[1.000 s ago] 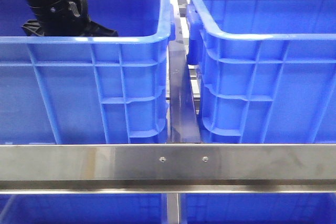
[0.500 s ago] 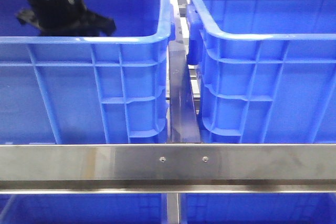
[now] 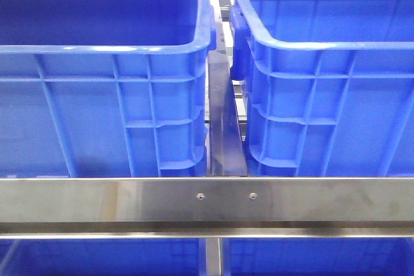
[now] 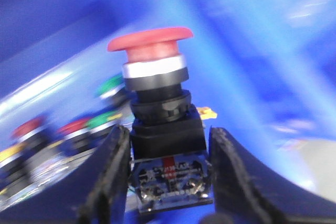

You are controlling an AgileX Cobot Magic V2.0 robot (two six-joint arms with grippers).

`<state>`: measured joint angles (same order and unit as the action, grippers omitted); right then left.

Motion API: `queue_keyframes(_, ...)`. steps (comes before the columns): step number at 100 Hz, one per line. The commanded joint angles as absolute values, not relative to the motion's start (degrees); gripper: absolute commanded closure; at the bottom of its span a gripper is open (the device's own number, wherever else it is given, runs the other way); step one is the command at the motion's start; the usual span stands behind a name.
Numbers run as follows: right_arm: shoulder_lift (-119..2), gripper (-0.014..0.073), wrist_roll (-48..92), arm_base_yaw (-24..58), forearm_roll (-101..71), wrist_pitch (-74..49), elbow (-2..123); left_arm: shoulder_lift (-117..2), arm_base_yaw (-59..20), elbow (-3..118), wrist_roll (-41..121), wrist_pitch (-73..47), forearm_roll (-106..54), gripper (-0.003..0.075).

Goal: Pick red and yellow buttons and place in box

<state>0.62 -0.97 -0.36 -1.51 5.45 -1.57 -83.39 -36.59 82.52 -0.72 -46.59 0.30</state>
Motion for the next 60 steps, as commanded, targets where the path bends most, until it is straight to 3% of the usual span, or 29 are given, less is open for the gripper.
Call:
queue_keyframes(1,2.0,0.0662,-1.0,-0.6,-1.0,10.6,-0.4,-80.5,-40.4,84.5,-0.8,-44.0,0.0,0.0739)
queue_keyframes(32,2.0,0.0662,-2.8,-0.6,-1.6,14.7,2.5,-81.1,-50.5,84.5,-0.8,-43.4,0.0,0.0739)
queue_keyframes(60,-3.4,0.0662,-8.2,-0.5,-5.8,-11.2,22.5,-81.1,-50.6,84.5,-0.8,-43.2,0.0,0.0739)
